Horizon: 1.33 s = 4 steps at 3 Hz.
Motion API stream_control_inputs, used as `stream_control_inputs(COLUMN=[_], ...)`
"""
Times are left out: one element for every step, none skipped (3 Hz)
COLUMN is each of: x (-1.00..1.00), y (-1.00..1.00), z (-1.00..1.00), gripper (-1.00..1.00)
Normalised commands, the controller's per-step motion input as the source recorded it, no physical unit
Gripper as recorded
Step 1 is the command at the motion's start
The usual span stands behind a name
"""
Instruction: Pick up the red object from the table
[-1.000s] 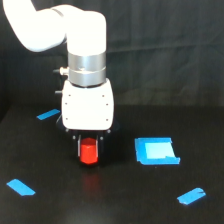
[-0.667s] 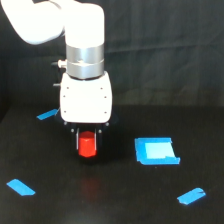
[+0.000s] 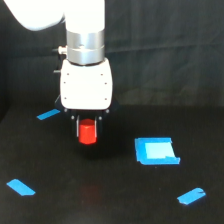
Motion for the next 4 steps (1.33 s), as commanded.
stream_control_inputs(x=[0.14,0.12,0.03,0.04], y=[-0.06,-0.08,0.03,0.04], z=[1.0,0.92,0.76,0.53], gripper=[-1.0,-0.95,-1.0,-0.96])
